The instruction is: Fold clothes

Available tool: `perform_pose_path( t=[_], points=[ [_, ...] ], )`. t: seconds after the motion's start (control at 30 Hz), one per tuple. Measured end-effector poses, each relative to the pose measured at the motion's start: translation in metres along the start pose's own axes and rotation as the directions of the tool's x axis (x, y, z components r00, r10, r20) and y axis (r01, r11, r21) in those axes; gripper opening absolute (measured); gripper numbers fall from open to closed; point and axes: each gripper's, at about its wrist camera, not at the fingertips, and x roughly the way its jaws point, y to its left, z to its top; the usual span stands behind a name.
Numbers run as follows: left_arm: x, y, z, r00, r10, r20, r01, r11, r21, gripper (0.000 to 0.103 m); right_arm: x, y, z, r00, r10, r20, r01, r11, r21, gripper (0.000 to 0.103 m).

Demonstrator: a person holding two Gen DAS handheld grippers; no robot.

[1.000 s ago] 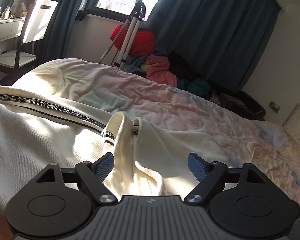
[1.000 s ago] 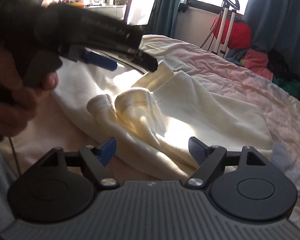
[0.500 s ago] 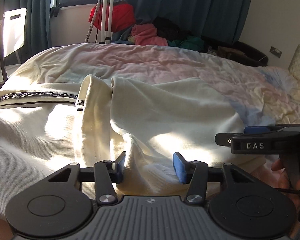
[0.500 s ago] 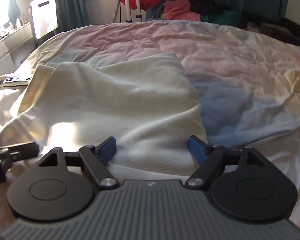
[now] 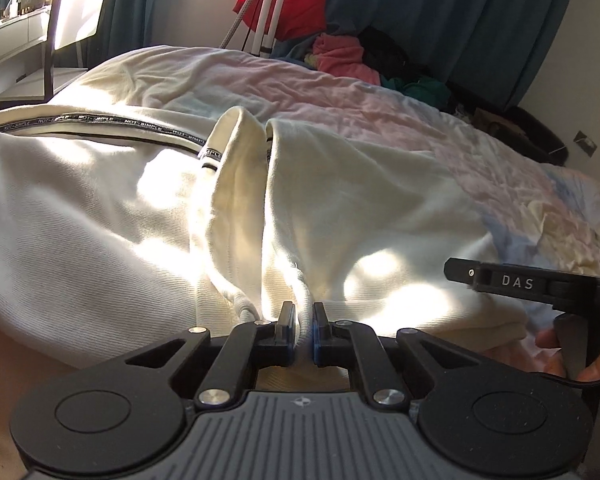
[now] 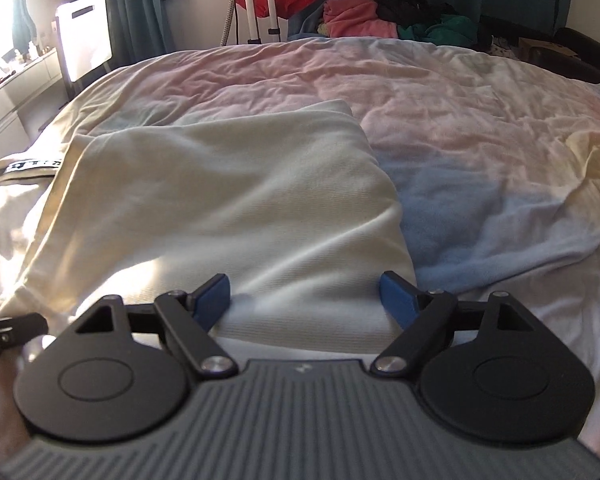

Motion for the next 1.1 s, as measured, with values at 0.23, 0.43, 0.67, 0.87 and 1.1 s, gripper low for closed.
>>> perform_pose_path(
  t=[0.23, 0.43, 0.67, 0.87, 1.1],
  points=[
    [-0.002, 0.002, 0.0, 1.0, -0.016, 0.015, 0.016, 1.0, -0.018, 0.013, 0.003, 0.001, 0.0, 1.0, -0.01, 0.005, 0.01, 1.0, -0.005, 0.085],
    [-0.02, 0.015, 0.005, 0.998, -0.04, 0.056, 0.045, 0.995, -0.088, 0.049, 0.005, 0.003, -0.001, 1.0, -0.02, 0.011, 0.02, 1.0, -0.009, 0.086],
    [-0.064, 0.068, 0.002, 0.988, 0.089, 0.125, -0.042, 0.941, -0.335, 0.086, 0.004, 0.001, 0.0, 1.0, -0.01, 0.009, 0.01, 1.0, 0.004, 0.086],
    [-0.101, 0.114, -0.002, 0.967, 0.202, 0.155, -0.089, 0.839, -0.537, 0.099, 0.005, 0.001, 0.001, 1.0, -0.01, 0.007, 0.01, 1.0, 0.015, 0.086],
    [-0.107, 0.177, -0.017, 0.974, 0.177, 0.143, 0.001, 0.625, -0.781, 0.1, 0.003, 0.0, 0.0, 1.0, -0.013, 0.009, 0.013, 1.0, 0.021, 0.084]
  ],
)
